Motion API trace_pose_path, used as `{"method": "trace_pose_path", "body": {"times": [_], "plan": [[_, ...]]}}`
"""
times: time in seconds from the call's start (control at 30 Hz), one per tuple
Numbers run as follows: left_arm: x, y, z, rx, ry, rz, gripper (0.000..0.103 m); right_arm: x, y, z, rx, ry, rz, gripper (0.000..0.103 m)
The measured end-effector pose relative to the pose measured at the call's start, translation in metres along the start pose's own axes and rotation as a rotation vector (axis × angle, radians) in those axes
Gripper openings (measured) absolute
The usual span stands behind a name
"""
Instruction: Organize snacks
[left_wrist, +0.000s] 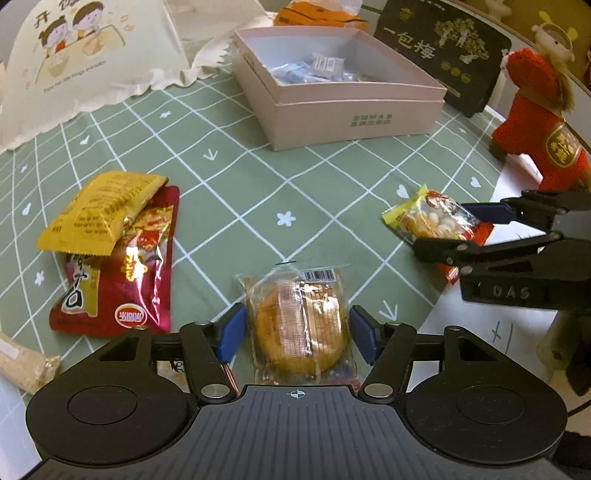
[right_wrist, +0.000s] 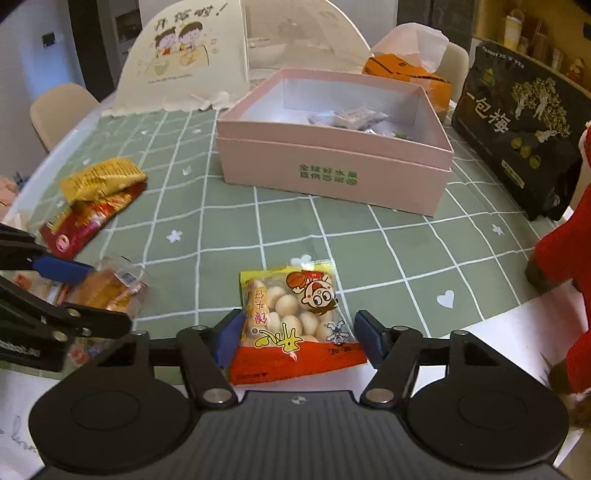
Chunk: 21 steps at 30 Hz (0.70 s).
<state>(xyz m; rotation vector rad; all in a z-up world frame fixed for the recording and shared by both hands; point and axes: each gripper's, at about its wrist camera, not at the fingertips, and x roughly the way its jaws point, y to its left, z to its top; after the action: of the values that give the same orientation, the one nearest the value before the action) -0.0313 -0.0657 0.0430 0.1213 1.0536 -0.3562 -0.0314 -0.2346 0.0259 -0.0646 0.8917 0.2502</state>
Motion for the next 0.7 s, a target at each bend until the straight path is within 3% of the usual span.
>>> {"method": "trace_pose_path", "body": {"times": [0.27,0.4,0.57,0.7], "plan": [[-0.014,-0.004,0.009,-0.001,-0.004,-0.064,0.059,-0.035,-0.013,0.011,0.051,-0.083,0.029,0.063],[-0.038,-0.009,0.033,0.012,-0.097,-0.107,0.058,-0.056,-0.025,0.026,0.098,-0.139,0.038,0.063],[-0.066,-0.001,0.088,0.000,-0.259,-0.144,0.057,-0.076,-0.031,0.036,0.117,-0.187,0.029,0.063],[-0.055,0.001,0.140,0.011,-0.320,-0.139,0.057,-0.079,-0.029,0.038,0.094,-0.191,-0.006,0.063]]}}
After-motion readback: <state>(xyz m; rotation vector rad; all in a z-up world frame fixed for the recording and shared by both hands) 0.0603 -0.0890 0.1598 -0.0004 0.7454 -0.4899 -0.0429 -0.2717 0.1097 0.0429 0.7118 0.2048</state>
